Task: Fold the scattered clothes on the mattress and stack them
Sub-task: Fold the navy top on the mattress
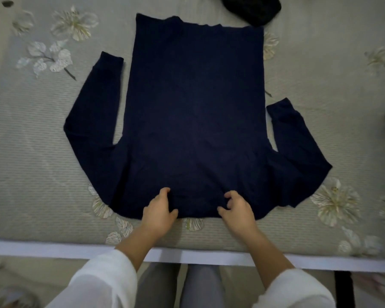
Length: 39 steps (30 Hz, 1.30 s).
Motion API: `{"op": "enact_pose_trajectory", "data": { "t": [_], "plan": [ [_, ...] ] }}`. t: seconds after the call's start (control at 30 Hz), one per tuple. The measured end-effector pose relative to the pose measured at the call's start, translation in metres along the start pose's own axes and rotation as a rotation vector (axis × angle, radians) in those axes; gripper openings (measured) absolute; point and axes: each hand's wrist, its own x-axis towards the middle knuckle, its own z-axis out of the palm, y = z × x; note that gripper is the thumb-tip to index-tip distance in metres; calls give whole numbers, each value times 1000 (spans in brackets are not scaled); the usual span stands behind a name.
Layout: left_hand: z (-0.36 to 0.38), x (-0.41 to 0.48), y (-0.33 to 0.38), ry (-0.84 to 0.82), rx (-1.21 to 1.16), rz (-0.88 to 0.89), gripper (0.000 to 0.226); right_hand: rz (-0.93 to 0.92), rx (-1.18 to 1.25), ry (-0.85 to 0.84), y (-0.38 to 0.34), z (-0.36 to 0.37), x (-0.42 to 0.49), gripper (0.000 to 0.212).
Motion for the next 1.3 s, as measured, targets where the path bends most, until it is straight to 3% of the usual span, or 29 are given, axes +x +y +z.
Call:
{"op": "enact_pose_trajectory", "data": {
  "t": [0.03,0.13,0.23,0.33,0.43,0.53,0.6,0.7,0.9,1.0,1.07,1.1,1.17,1.23,1.3],
  "plan": [
    [0,-1,-2,-26,48,20,43,-15,-10,-2,3,1,-3,14],
    [-3,-10,-13,-172,310,250,16,-181,-281,-106,18,6,-19,21],
    [-1,-23,-28,-360,439,328,22,-311,-530,-253,33,13,-37,33],
    [-3,-20,-27,-419,473,283,30,-255,-363,-284,37,10,-35,37],
    [-7,-9,-1,-329,431,275,29,-118,-49,-132,34,-13,-24,20],
    [4,4,32,-42,371,378,30,-29,195,172,38,-58,-11,15],
    [23,13,57,124,301,425,42,-16,271,340,50,-92,0,15],
    [62,27,97,157,250,446,57,20,312,492,82,-134,17,15],
    [134,50,127,205,328,326,67,162,334,553,151,-182,63,12],
    [143,51,123,256,411,314,64,205,296,631,162,-204,99,27],
    [143,53,126,256,436,313,65,269,244,589,162,-213,122,43],
    [144,53,127,248,442,309,65,289,184,559,162,-214,130,42],
    [143,51,130,208,451,274,65,277,129,488,155,-215,137,19],
    [139,48,133,158,438,240,68,244,209,442,148,-224,133,26],
    [135,47,138,132,422,218,72,203,304,570,147,-243,123,33]
  ]
}}
